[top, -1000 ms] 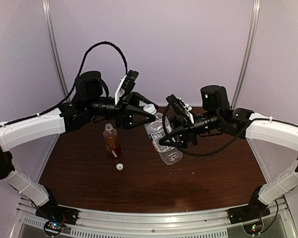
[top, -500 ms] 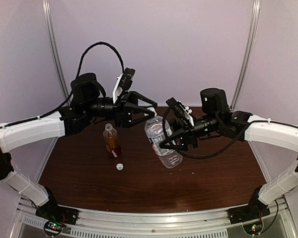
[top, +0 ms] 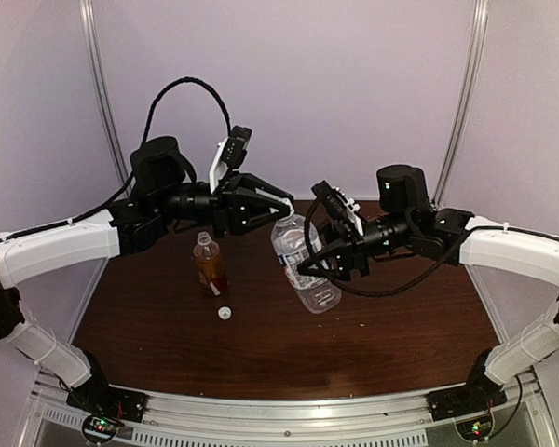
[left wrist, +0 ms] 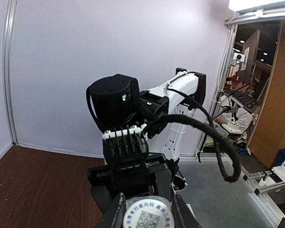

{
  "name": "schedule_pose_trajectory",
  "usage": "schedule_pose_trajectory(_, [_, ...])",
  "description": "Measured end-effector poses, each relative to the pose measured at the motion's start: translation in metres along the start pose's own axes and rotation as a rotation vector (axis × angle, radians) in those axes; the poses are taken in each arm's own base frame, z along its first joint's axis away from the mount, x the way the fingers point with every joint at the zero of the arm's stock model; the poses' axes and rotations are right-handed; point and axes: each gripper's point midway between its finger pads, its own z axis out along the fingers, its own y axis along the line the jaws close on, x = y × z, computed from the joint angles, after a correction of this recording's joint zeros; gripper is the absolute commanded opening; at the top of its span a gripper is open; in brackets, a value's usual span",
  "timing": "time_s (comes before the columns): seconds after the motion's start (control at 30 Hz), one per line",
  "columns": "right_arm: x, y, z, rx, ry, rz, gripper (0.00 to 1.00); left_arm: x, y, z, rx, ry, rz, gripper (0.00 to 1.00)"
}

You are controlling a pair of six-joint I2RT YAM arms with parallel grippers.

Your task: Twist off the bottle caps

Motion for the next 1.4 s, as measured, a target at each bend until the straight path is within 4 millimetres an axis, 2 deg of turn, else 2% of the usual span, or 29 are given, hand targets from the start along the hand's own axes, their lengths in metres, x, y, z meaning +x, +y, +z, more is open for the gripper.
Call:
schedule_pose_trajectory(0.13, [-0.002, -0.009, -0.002, 0.072, -0.003, -0.009, 0.38, -0.002, 0.008, -0.004, -0.089, 0.000, -0.028, 0.00])
schedule_pose_trajectory(0.43, [0.000, -0.046, -0.010, 0.310, 0.013, -0.007, 0.36, 0.005, 0.052, -0.016, -0.456, -0.037, -0.231, 0.00])
schedule_pose_trajectory(0.53, [0.002, -0.053, -0.011, 0.347, 0.019, -0.010, 0.36, 0.007, 0.060, -0.018, -0.515, -0.050, -0.264, 0.15])
schedule_pose_trajectory(0.63, [0.002, -0.056, -0.012, 0.366, 0.022, -0.022, 0.36, 0.008, 0.063, -0.020, -0.540, -0.053, -0.271, 0.38])
schedule_pose_trajectory(0.7, [0.002, -0.057, -0.012, 0.372, 0.023, -0.029, 0.36, 0.008, 0.063, -0.020, -0.543, -0.050, -0.261, 0.49])
schedule_pose_trajectory(0.8, [0.004, -0.058, -0.014, 0.376, 0.031, -0.027, 0.36, 0.003, 0.067, -0.028, -0.563, -0.051, -0.220, 0.60])
schedule_pose_trajectory(0.97, [0.008, -0.052, -0.013, 0.326, 0.039, -0.019, 0.36, -0.013, 0.056, -0.039, -0.504, -0.050, -0.131, 0.70])
schedule_pose_trajectory(1.1, [0.011, -0.036, -0.008, 0.228, 0.041, -0.015, 0.36, -0.017, 0.038, -0.040, -0.388, -0.034, -0.065, 0.73])
schedule_pose_trajectory(1.27, [0.010, -0.013, -0.004, 0.092, 0.033, -0.014, 0.36, -0.012, 0.015, -0.033, -0.227, 0.002, -0.017, 0.72])
schedule_pose_trajectory(1.4, [0.007, 0.002, -0.003, 0.004, 0.021, -0.015, 0.36, -0.010, 0.002, -0.025, -0.114, 0.005, 0.007, 0.62])
